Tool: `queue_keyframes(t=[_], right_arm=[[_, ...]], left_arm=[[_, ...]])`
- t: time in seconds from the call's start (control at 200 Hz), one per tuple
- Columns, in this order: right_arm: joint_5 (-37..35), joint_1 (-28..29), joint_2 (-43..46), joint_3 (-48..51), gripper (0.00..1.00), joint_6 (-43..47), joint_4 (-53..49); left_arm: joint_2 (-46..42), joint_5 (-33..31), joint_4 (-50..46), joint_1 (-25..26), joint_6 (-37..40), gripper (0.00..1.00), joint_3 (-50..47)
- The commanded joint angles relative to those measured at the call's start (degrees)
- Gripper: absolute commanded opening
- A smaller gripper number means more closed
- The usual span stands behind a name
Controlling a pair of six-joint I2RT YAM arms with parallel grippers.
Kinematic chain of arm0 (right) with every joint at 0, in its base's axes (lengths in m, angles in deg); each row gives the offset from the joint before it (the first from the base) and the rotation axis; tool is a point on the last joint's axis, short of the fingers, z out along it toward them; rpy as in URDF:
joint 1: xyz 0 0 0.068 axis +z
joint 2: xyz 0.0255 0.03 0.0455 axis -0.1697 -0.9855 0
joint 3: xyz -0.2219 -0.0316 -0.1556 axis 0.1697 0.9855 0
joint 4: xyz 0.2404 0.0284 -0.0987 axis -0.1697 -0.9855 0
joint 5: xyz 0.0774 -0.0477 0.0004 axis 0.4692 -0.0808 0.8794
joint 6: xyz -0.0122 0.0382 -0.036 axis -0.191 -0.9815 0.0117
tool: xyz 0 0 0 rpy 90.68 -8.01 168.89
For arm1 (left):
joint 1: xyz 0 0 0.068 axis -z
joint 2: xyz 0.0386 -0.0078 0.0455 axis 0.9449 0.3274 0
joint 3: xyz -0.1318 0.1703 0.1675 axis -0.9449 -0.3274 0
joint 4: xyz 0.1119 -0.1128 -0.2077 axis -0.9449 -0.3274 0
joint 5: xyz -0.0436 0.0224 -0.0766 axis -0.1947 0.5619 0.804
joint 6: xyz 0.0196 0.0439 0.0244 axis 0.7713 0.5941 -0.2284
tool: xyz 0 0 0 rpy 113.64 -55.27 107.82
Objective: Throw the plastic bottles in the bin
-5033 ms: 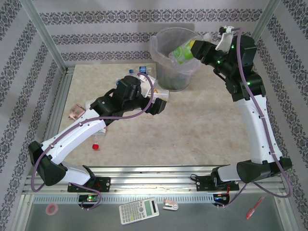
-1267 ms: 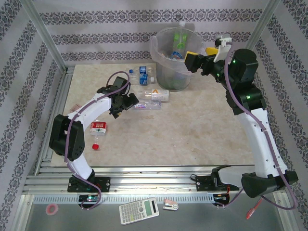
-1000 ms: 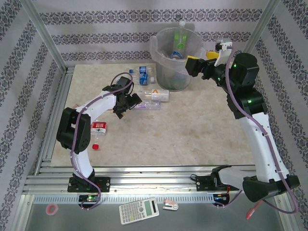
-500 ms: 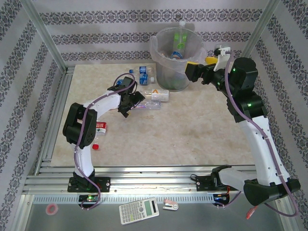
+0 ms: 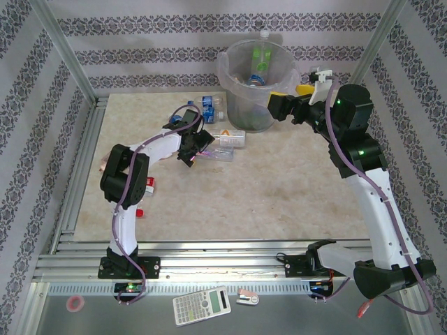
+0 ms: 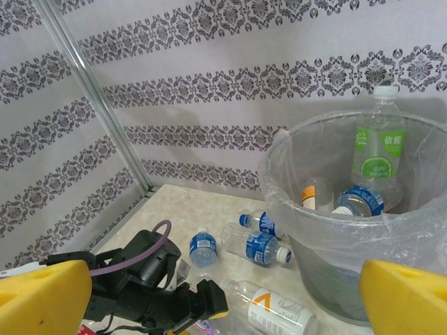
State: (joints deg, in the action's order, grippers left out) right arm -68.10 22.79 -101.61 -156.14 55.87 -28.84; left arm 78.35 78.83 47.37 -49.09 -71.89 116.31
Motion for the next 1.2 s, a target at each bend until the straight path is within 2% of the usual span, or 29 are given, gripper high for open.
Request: queue_keyframes(t=[0.0, 0.23, 0.5, 0.794, 1.194], right_arm=[[1.1, 0.7, 0.6, 0.4, 0.98, -0.3, 0.6], [1.0, 0.7, 0.5, 0.7, 0.98, -0.2, 0.7], [0.7, 0.7, 0.1, 0.9, 0.98, -0.5, 0.8], [1.1, 0.7, -0.6, 1.5, 0.98, -1.4, 1.5], [1.8, 0.8, -1.7, 1.9, 0.98, -3.0, 2.2]], left_arm=[[2.5, 0.9, -2.2, 0.6, 0.2, 0.92, 1.9], [2.8, 1.5, -4.3, 0.6, 3.7, 0.89, 1.7], [0.3, 1.7, -3.2, 0.6, 5.7, 0.70, -1.7], [-4.3, 1.5, -2.8, 0.6, 9.0, 0.55, -5.2], [-16.3, -0.2, 2.1, 0.7, 14.5, 0.53, -12.5]])
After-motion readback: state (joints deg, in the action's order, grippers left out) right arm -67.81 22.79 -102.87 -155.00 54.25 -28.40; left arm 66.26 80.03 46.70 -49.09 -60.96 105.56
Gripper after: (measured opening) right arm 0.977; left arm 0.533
